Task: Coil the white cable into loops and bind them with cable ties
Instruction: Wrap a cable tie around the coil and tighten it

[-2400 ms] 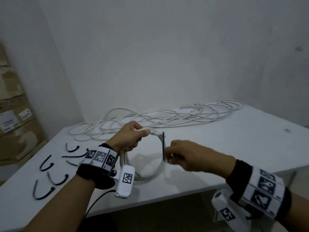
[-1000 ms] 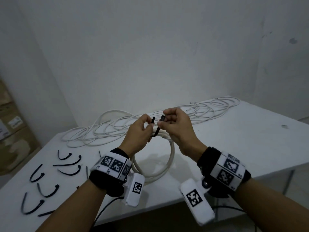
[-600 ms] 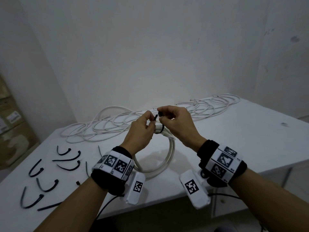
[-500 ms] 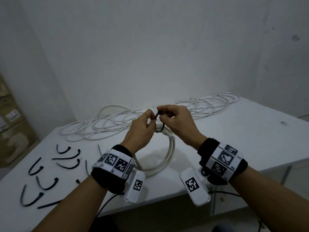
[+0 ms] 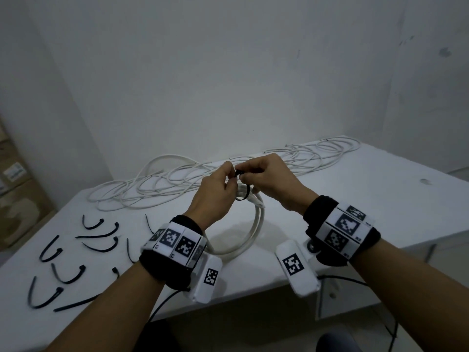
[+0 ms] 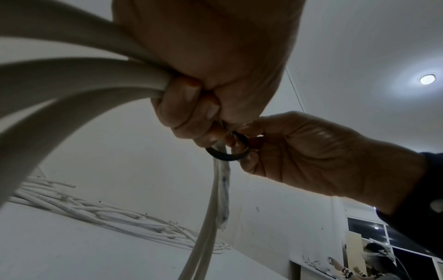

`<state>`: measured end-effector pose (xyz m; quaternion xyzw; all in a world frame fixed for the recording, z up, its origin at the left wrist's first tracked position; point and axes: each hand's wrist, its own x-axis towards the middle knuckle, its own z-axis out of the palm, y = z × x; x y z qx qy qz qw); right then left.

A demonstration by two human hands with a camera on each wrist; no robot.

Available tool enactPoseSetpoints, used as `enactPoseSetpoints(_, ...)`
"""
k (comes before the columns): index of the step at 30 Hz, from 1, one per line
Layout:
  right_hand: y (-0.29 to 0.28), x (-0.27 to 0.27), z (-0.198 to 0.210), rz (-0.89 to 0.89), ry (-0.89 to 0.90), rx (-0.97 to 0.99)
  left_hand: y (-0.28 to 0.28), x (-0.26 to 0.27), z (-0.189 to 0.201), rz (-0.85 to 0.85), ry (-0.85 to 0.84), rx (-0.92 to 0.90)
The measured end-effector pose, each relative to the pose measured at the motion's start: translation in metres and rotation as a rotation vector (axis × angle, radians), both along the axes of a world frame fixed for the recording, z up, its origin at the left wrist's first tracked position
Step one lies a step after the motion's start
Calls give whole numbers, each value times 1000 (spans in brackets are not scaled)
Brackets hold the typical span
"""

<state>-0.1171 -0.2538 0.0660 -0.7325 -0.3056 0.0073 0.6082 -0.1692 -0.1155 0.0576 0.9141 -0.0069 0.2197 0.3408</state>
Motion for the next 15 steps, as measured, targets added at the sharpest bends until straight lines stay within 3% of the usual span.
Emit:
enactPoseSetpoints(6,-3,0,6,124,104,36,-1,-1,2,13,1,0)
enactPoseSetpoints(15,13,5,-1,-18,-47,-94,1,0,3,45,14,-73)
